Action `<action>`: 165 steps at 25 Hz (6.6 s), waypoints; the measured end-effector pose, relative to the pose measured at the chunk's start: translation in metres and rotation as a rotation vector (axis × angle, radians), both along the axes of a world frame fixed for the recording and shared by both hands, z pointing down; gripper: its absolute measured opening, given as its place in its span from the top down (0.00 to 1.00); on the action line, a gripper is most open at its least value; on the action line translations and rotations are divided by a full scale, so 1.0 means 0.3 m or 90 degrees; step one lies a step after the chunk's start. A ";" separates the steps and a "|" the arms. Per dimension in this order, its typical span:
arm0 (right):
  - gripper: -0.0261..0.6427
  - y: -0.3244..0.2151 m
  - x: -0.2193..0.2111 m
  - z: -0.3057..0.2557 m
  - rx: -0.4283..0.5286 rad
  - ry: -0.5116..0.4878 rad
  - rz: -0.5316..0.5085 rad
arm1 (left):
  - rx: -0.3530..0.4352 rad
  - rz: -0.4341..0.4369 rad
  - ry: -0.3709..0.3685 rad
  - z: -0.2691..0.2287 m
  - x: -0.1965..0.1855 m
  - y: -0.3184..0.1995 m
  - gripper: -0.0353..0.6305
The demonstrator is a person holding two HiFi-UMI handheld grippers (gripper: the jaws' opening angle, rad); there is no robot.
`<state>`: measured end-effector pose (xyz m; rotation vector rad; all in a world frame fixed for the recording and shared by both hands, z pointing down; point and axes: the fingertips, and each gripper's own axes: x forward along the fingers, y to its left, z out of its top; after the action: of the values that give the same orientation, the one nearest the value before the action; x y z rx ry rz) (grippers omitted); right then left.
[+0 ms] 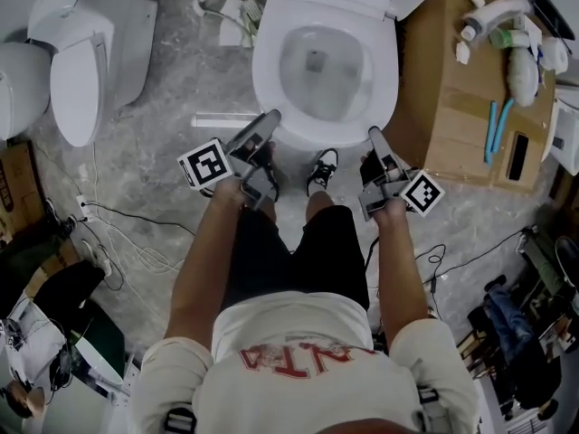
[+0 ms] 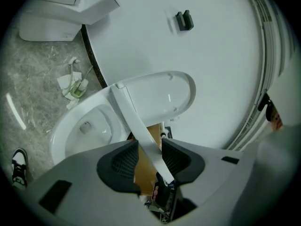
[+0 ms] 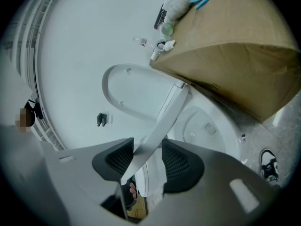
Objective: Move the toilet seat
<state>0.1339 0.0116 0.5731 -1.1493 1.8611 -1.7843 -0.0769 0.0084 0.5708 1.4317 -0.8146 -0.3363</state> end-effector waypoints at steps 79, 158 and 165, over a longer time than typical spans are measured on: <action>0.67 -0.723 0.096 -0.479 0.127 -0.054 0.194 | 0.123 0.057 0.114 -0.499 0.081 -0.756 0.70; 0.94 -1.040 0.146 -0.613 0.220 0.091 0.103 | 0.242 0.053 -0.121 -0.598 0.030 -1.057 0.84; 0.96 -0.873 0.143 -0.696 0.240 0.148 0.069 | 0.246 0.035 -0.118 -0.718 -0.004 -0.895 0.91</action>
<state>0.1768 -0.2502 0.3642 -1.3184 2.1021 -1.2134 -0.0782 -0.2600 0.3555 1.8647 -0.8895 -0.3339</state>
